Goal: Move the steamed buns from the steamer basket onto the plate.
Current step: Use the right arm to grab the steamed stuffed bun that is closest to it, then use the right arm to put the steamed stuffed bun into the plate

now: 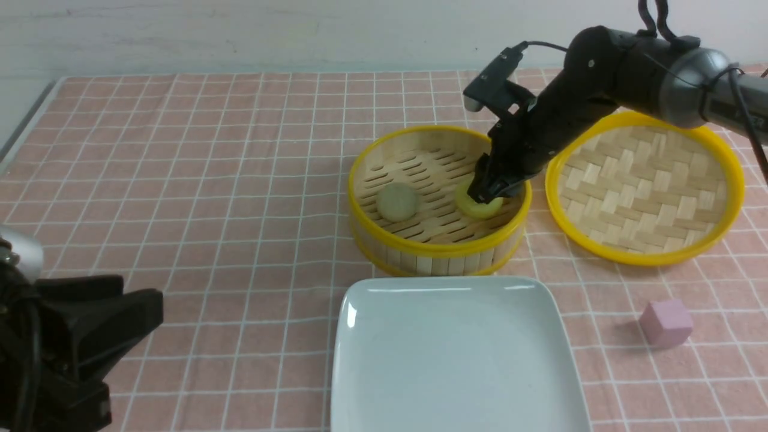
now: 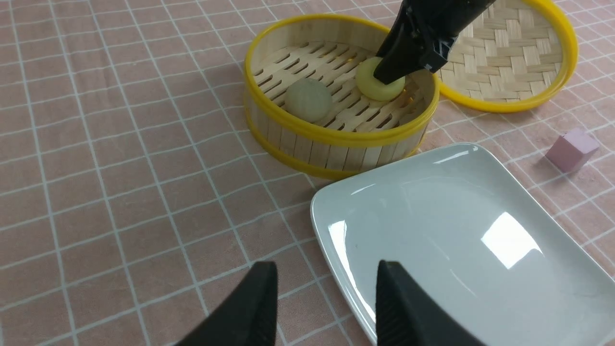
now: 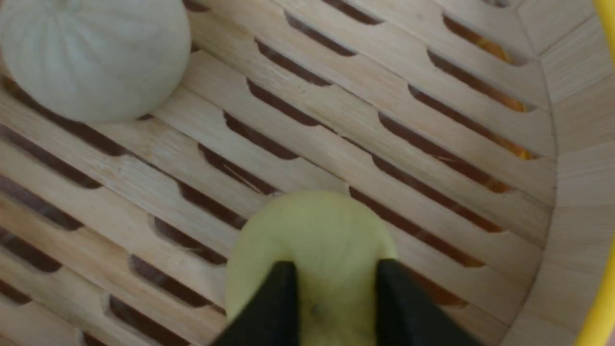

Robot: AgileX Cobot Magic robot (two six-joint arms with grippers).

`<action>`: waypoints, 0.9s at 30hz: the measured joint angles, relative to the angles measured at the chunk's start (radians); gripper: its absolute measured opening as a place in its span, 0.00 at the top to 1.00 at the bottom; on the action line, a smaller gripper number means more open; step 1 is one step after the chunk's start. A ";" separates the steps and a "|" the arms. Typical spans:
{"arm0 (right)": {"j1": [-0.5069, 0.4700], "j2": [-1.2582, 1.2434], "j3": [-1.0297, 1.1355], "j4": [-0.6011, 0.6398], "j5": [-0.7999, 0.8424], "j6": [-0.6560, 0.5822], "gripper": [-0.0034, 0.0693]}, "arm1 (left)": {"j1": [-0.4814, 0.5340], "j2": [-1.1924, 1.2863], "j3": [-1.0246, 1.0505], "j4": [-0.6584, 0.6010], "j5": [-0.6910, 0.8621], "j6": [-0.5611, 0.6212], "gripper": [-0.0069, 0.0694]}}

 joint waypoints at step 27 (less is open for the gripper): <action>0.001 -0.354 -0.187 0.029 0.443 0.239 0.93 | 0.000 0.000 0.000 0.007 -0.076 0.000 0.50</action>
